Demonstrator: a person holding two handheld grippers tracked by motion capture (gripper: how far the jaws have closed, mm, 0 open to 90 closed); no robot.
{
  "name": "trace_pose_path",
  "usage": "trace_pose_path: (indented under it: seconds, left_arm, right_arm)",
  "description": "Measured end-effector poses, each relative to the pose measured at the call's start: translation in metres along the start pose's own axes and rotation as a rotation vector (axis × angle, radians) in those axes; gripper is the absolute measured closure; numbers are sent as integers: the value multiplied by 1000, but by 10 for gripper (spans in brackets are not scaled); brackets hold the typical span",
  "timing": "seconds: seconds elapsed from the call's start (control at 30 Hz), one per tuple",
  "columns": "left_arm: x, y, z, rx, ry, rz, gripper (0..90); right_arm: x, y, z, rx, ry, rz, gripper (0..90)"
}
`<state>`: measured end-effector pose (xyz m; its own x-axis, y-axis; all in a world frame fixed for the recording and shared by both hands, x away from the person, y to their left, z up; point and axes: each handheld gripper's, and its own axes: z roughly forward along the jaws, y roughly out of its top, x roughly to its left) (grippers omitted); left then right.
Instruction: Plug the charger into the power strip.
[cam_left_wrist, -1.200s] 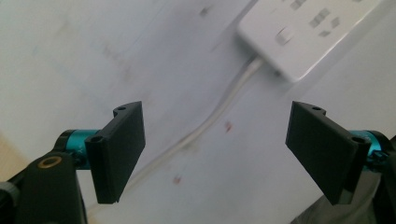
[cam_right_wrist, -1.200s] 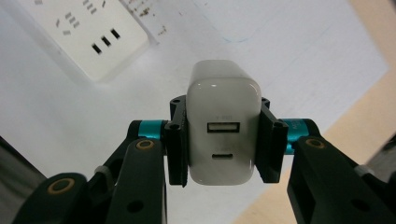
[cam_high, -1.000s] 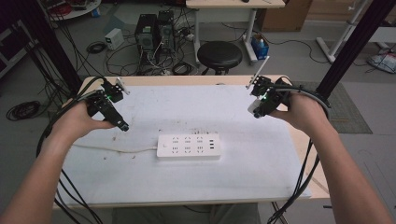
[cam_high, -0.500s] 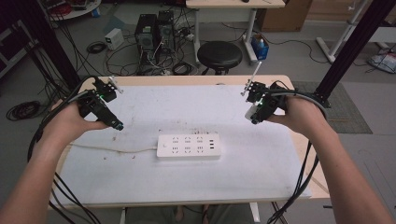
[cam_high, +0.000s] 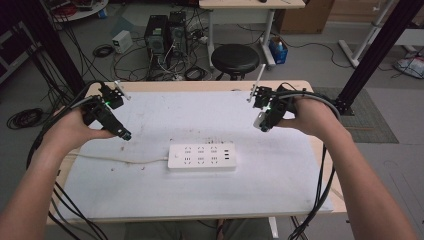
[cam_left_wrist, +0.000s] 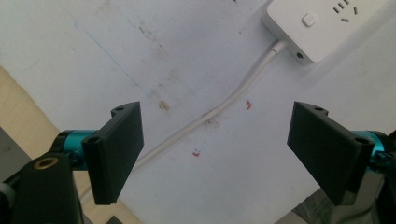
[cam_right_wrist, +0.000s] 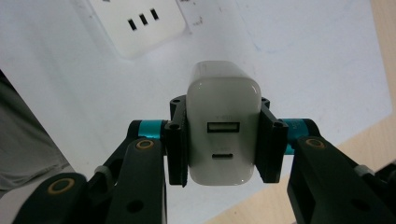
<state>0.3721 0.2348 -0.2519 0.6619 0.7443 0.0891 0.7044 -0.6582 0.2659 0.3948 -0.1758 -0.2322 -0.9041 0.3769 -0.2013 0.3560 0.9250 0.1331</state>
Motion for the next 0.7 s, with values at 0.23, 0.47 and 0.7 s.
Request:
trace_pose_path:
  seconds: [0.23,0.47,0.7]
  left_arm:
    - [-7,-5,4,-15,-15,20,165]
    - [-13,-7,6,-31,-30,38,165]
    - [-21,-8,11,-27,-39,51,165]
  right_arm:
    - [2,34,17,16,32,-85,618]
    - [14,67,40,38,72,-171,618]
    - [32,95,65,65,104,-271,619]
